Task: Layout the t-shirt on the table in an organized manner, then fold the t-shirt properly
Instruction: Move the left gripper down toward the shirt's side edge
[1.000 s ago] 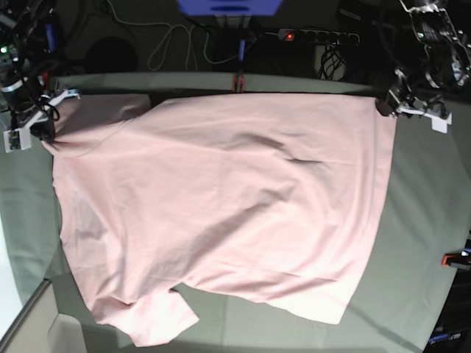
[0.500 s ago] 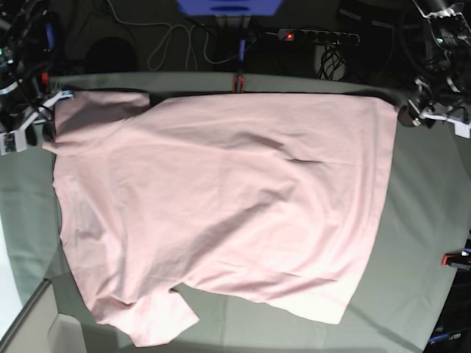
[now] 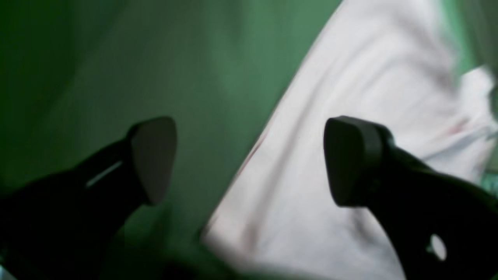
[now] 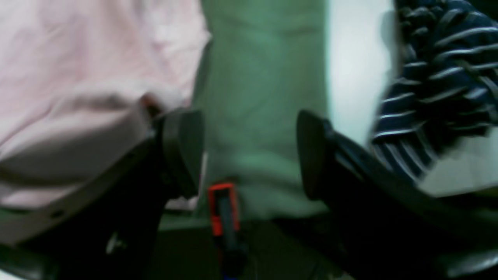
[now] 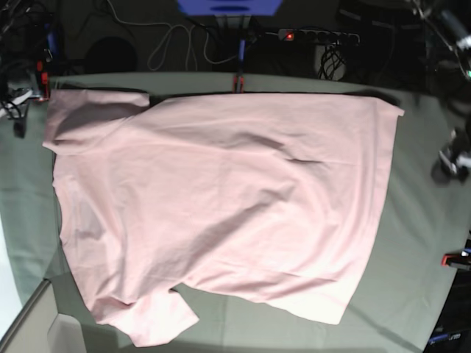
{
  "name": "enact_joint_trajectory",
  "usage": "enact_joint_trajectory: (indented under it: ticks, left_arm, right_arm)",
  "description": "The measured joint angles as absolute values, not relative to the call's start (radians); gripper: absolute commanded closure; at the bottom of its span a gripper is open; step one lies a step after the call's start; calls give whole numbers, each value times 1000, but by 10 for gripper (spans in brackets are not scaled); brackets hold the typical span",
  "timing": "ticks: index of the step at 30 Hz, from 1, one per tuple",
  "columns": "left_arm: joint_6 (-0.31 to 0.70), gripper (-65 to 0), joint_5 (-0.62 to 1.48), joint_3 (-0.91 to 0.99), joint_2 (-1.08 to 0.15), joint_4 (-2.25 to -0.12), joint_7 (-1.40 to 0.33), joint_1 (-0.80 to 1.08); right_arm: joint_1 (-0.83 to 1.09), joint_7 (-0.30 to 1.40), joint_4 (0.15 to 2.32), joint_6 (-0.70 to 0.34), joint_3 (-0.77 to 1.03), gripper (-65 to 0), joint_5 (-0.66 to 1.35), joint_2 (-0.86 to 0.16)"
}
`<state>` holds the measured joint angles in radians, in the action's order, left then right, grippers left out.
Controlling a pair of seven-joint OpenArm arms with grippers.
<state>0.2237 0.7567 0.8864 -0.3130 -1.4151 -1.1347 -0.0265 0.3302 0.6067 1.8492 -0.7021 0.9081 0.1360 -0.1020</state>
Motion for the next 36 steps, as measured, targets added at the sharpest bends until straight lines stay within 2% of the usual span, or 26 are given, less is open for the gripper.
enact_joint_trajectory:
  ticks: [3, 9, 13, 18, 28, 31, 36]
  left_arm:
    - [210, -578, 650, 827, -305, -1313, -1026, -183]
    - [225, -578, 442, 524, -221, -947, -729, -482]
    - [218, -578, 321, 376, -178, -624, -497, -599]
    - [215, -578, 290, 340, -183, -314, -193, -677]
    - [213, -578, 286, 338, -225, -255, -125, -645]
    - [239, -577, 226, 338, -221, -259, -61, -595]
    - [229, -555, 134, 339, -216, -270, -65, -582]
  right_arm:
    - [286, 606, 1841, -701, 978, -377, 136, -97]
    - [223, 610, 1772, -702, 1028, -377, 135, -83]
    - [231, 609, 1761, -701, 1027, -377, 135, -82]
    - [247, 604, 1761, -702, 1026, -377, 139, -83]
    - [262, 608, 1760, -702, 1025, -377, 136, -83]
    - [264, 608, 1760, -702, 1025, -377, 136, -83]
    - [266, 609, 1760, -702, 1027, -377, 136, -83]
